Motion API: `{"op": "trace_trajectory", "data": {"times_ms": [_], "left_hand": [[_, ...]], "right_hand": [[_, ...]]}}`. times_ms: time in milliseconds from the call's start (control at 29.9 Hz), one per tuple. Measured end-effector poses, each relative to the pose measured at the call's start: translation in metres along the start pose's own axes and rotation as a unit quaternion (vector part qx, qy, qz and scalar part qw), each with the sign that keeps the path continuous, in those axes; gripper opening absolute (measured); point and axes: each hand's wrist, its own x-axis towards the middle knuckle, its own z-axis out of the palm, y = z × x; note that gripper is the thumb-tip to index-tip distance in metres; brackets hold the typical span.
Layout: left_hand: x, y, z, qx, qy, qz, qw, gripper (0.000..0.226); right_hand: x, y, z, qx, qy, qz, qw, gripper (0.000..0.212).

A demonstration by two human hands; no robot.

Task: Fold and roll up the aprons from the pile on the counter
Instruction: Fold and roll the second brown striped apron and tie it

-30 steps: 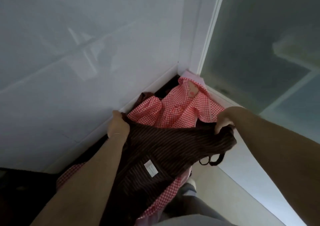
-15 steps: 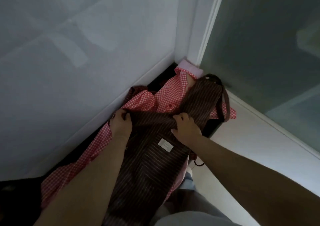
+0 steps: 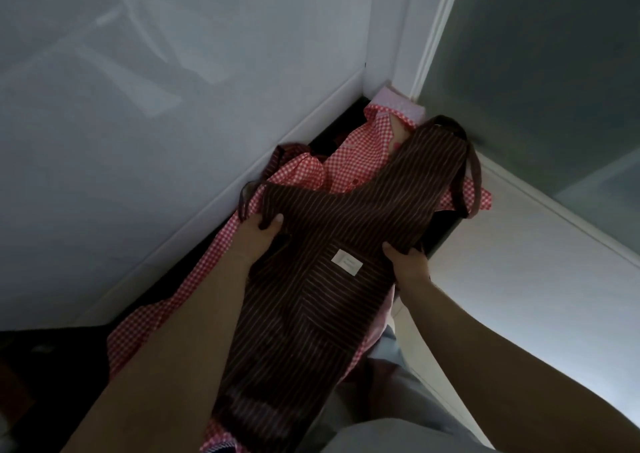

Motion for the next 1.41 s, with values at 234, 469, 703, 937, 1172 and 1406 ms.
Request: {"op": "trace_trajectory", "data": {"times_ms": [234, 469, 703, 937, 1172, 1406], "left_hand": [[-0.001, -0.017, 0.016, 0.413, -0.062, 0.198, 0.887, 0.050], [-0.009, -0.021, 0.019, 0.467, 0.017, 0.179, 0.866, 0.043], [0.005, -0.010, 0.006, 0.139, 0.095, 0.058, 0.984, 0.041], [0.016, -0.008, -0.014, 0.166, 0.045, 0.024, 0.985, 0.056], [0.007, -0.029, -0.045, 0.096, -0.188, -0.210, 0.955, 0.040], [0.010, -0.029, -0.044, -0.021, -0.120, -0.065, 0.990, 0.044]], "right_hand": [[-0.027, 0.000, 0.007, -0.161, 0.141, -0.073, 0.974, 0.072], [-0.059, 0.025, 0.040, -0.436, -0.106, -0.241, 0.860, 0.065], [-0.054, 0.034, 0.053, -0.503, -0.100, -0.202, 0.835, 0.079], [-0.051, 0.032, 0.056, -0.516, -0.102, -0.191, 0.829, 0.086], [-0.060, 0.036, 0.060, -0.557, -0.060, -0.209, 0.801, 0.084], [-0.064, 0.034, 0.062, -0.560, -0.047, -0.203, 0.802, 0.082]]}}
